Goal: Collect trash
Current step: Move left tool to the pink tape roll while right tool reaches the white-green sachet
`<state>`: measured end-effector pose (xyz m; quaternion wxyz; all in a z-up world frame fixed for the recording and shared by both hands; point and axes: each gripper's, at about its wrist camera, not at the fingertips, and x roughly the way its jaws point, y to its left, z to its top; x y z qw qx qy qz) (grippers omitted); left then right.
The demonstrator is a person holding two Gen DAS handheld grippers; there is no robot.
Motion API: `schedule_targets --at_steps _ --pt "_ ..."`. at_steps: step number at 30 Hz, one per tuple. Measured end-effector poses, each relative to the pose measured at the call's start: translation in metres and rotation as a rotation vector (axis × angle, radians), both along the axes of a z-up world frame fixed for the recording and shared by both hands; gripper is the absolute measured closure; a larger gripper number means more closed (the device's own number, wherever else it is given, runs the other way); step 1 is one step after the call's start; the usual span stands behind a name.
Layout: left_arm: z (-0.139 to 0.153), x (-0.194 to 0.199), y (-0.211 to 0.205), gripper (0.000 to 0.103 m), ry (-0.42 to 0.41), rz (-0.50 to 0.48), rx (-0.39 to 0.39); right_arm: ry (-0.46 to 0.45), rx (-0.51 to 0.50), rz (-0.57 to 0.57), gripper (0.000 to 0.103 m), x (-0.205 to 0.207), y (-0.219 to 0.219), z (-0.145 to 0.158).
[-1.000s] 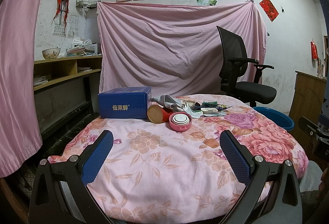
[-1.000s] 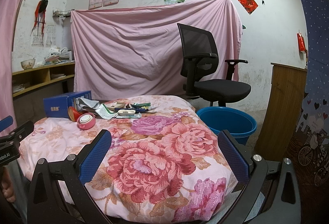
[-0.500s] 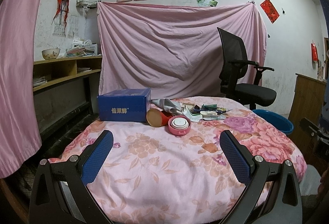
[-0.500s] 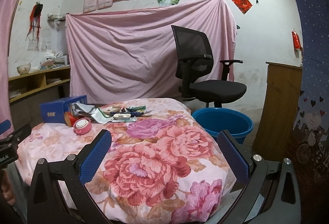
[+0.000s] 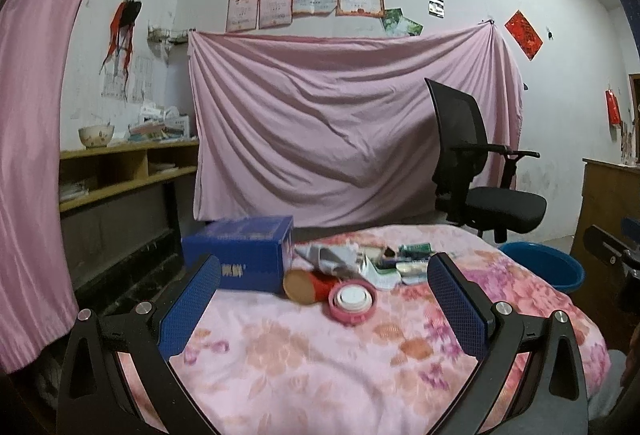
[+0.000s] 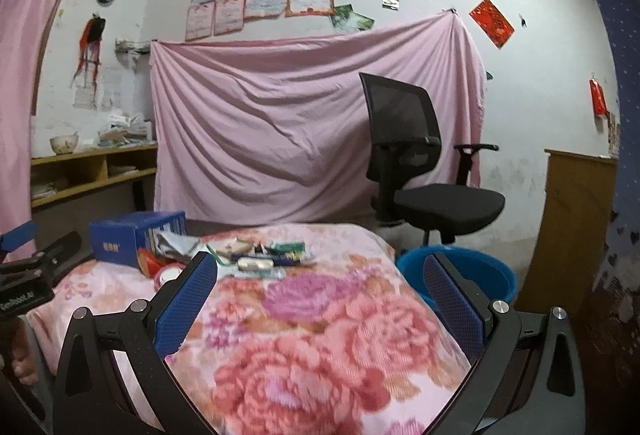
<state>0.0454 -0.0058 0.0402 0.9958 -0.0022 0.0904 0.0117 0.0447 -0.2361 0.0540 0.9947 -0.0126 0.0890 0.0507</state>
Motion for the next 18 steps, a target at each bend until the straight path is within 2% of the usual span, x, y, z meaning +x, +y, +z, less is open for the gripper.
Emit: schedule_targets --at_steps 5,10,13,18 --pt "0.001 0.026 0.004 0.002 -0.021 0.001 0.005 -0.012 -0.020 0.042 0.000 0.028 0.007 0.004" --pt "-0.009 0.054 0.010 0.002 0.007 -0.006 0.014 0.008 -0.031 0.080 0.000 0.061 0.011 0.002" --pt "-0.017 0.070 0.013 0.002 0.041 -0.006 0.008 0.041 -0.031 0.107 0.000 0.086 0.013 -0.002" --pt "-0.034 0.098 0.018 0.002 0.148 -0.020 -0.004 0.137 -0.026 0.176 0.000 0.120 0.016 -0.012"
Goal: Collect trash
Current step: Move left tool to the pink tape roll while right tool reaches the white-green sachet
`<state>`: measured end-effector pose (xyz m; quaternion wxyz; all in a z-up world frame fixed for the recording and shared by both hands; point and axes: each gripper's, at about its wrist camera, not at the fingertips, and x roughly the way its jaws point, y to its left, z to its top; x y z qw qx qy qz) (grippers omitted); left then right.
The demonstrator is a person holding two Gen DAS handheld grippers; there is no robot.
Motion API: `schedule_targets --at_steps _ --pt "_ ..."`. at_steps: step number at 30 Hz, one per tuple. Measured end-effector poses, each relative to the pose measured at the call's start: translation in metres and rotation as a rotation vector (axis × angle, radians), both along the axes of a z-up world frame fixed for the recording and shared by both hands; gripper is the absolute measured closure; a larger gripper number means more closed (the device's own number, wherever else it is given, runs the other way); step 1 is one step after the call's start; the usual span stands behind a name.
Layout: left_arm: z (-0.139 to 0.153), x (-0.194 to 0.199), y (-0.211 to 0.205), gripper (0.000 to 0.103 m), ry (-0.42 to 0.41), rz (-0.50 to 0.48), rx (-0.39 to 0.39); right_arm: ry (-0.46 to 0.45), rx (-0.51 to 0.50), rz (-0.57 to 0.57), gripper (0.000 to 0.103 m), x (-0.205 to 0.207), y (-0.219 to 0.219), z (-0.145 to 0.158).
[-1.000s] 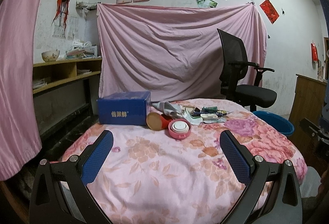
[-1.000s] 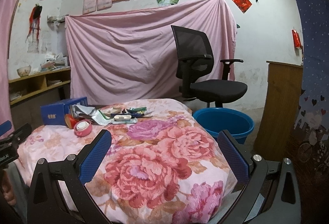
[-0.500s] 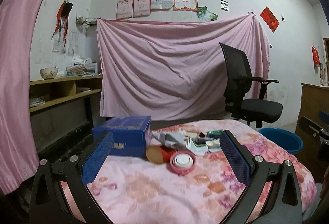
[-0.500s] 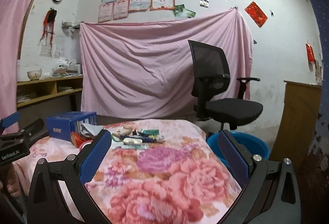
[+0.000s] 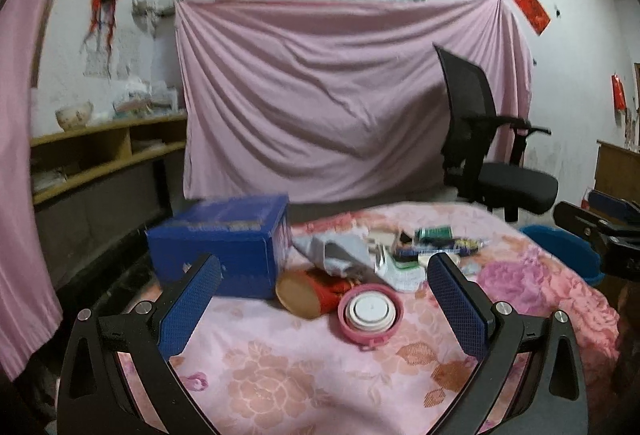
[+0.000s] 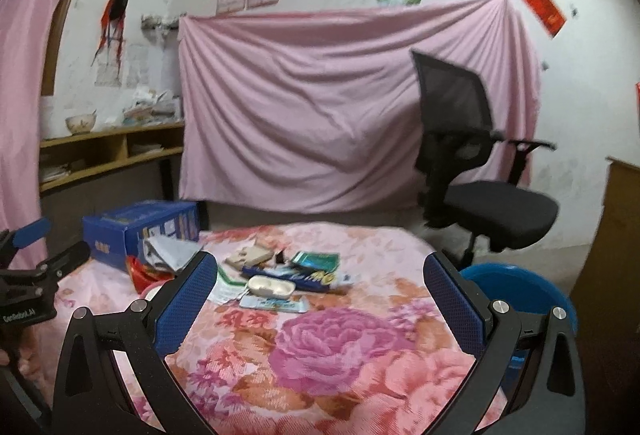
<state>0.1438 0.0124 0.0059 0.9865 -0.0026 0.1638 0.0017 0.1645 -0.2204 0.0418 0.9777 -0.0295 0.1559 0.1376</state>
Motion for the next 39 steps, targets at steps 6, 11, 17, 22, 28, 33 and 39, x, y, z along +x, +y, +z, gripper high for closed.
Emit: schedule_targets --at_steps 6,11,17,22,28,33,39 --pt "-0.019 0.035 0.012 0.003 0.169 -0.046 -0.088 0.196 -0.013 0.042 0.000 0.046 0.007 -0.018" --pt "-0.027 0.049 0.013 0.016 0.272 -0.083 -0.117 0.392 -0.017 0.077 0.000 0.082 0.018 -0.040" --pt "-0.040 0.067 0.001 0.023 0.363 -0.145 -0.091 0.547 -0.052 0.130 0.008 0.109 0.037 -0.062" --pt "-0.046 0.079 -0.008 0.027 0.392 -0.158 -0.044 0.616 -0.062 0.139 0.009 0.127 0.043 -0.072" --pt "-0.051 0.085 -0.009 0.041 0.394 -0.186 -0.056 0.651 -0.083 0.164 0.009 0.145 0.051 -0.079" --pt "-0.050 0.083 -0.011 0.049 0.386 -0.200 -0.041 0.658 -0.134 0.197 0.017 0.144 0.063 -0.085" --pt "-0.050 0.080 -0.013 0.049 0.383 -0.199 -0.048 0.658 -0.141 0.196 0.025 0.143 0.064 -0.084"
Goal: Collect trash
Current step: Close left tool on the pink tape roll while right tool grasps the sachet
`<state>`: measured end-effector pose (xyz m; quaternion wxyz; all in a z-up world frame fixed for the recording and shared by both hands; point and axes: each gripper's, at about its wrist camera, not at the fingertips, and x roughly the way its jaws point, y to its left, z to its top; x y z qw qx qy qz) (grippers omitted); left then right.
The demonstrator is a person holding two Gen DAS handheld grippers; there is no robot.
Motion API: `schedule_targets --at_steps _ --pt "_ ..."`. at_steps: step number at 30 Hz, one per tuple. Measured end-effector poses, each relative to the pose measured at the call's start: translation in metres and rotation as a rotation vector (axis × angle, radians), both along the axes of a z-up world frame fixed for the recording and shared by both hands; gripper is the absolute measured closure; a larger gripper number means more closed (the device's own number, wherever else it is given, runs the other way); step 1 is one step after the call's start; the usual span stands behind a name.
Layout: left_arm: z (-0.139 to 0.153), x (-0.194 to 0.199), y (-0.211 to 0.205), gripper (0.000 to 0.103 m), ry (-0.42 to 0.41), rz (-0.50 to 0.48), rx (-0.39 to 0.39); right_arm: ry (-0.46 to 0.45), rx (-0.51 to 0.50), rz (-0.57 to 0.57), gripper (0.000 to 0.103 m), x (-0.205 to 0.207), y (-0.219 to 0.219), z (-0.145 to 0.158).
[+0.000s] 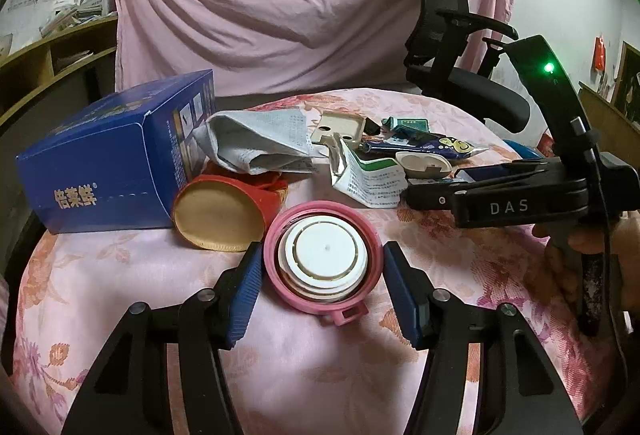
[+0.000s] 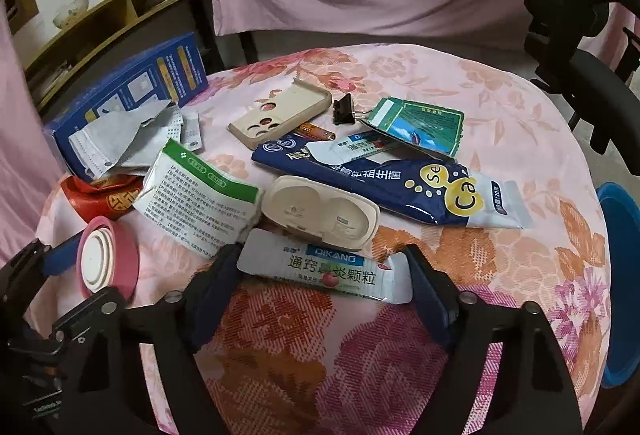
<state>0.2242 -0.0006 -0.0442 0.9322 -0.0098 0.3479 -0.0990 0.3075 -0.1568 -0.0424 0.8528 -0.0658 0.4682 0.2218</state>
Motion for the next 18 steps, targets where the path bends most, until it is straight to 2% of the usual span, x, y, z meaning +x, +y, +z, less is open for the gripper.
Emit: schedule_targets --at_steps 7,14,18 --pt "0.001 -0.007 -0.001 0.049 -0.012 -0.001 0.007 -0.003 0.024 -0.008 0.039 -0.006 -0.008 0.004" --pt "0.002 -0.015 -0.002 0.050 -0.017 0.012 0.002 -0.028 0.033 -0.001 0.040 -0.026 -0.017 0.010" --pt "0.005 -0.020 -0.003 0.050 -0.041 0.018 -0.012 -0.104 0.039 0.002 0.040 -0.043 -0.023 0.021"
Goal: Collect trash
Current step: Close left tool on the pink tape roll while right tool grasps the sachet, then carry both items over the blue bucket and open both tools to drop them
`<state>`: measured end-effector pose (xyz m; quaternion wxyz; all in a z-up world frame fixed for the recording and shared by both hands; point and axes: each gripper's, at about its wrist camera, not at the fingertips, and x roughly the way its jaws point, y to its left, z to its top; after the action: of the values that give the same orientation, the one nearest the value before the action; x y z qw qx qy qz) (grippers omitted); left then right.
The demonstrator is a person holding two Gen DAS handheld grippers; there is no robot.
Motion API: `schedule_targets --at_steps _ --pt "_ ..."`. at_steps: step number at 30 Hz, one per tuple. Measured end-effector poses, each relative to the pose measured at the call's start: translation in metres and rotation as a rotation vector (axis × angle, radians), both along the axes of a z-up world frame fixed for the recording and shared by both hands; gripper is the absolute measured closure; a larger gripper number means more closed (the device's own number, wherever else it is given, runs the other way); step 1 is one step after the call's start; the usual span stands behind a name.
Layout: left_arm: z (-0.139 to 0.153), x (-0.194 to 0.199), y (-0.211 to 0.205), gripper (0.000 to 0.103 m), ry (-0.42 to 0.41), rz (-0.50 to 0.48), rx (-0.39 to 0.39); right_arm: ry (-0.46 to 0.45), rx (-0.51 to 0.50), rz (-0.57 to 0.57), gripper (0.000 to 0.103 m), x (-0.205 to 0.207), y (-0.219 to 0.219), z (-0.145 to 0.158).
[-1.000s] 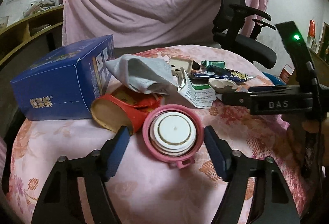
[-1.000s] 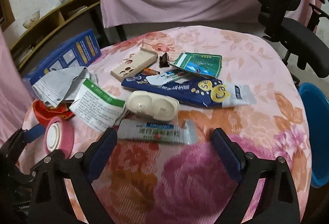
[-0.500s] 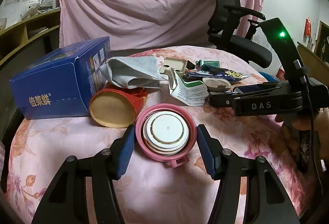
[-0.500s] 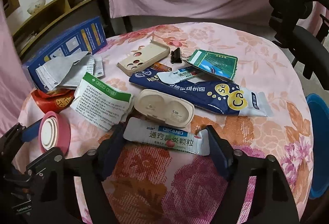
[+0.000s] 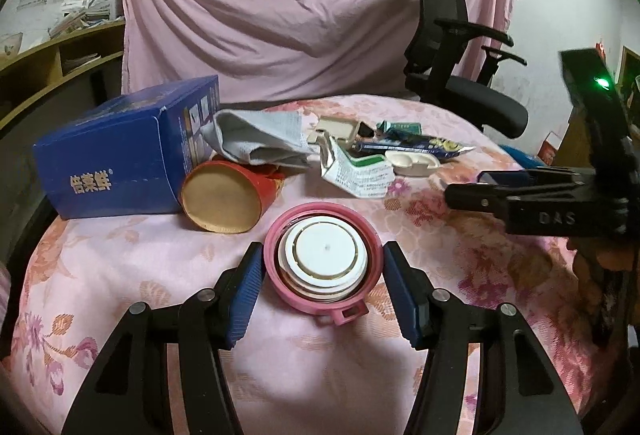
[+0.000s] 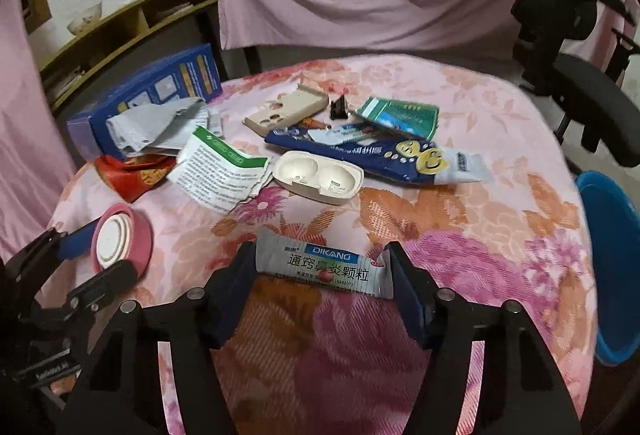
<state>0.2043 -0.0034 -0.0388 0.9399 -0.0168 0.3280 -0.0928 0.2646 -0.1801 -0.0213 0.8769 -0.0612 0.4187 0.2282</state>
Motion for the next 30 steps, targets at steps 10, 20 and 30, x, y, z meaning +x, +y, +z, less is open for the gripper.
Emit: schedule_targets --at_steps 10,20,30 --pt "0.048 -0.008 -0.019 0.049 -0.248 0.010 -0.014 -0.318 0.158 -0.036 0.040 -0.038 -0.035 0.046" --pt "0.115 0.011 -0.088 0.049 -0.512 -0.108 -0.025 -0.684 0.226 -0.168 0.040 -0.058 -0.101 0.110" --pt "0.135 0.060 -0.223 0.049 -0.511 -0.382 -0.078 -0.769 0.183 -0.443 0.039 -0.060 -0.214 0.116"
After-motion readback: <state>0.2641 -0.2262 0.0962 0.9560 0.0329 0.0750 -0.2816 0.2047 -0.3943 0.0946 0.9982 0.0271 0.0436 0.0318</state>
